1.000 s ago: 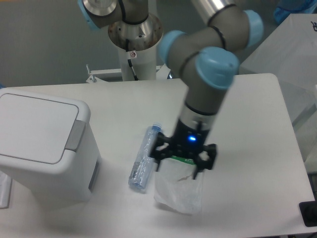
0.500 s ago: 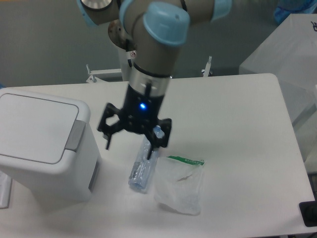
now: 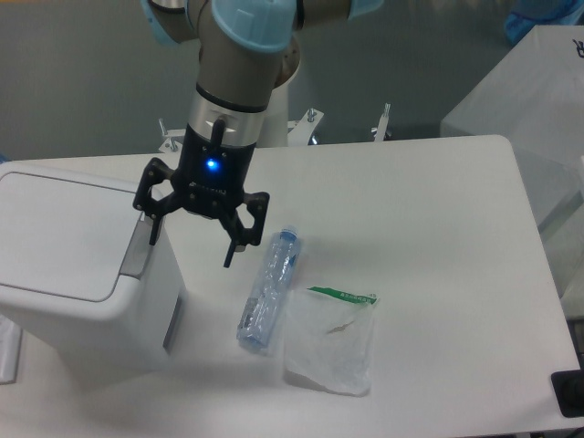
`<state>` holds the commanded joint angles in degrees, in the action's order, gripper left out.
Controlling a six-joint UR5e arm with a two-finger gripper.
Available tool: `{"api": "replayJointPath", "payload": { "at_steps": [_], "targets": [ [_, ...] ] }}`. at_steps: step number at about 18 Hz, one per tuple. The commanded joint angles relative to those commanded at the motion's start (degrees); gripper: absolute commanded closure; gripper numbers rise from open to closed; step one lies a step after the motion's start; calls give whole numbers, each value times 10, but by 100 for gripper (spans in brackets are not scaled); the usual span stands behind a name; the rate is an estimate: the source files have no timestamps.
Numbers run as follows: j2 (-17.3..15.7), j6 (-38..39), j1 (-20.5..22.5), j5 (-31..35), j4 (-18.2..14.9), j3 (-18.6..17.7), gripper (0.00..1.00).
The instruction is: Open the trash can
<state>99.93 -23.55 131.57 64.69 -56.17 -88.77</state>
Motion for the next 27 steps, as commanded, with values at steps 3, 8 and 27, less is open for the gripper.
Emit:
{"api": "replayJointPath", "payload": {
  "at_steps": [3, 8, 27],
  "targets": [
    [4, -2, -7, 1, 4, -2, 0],
    [4, -2, -7, 3, 4, -4, 0],
    [9, -6, 32, -1, 4, 25, 0]
  ]
}}
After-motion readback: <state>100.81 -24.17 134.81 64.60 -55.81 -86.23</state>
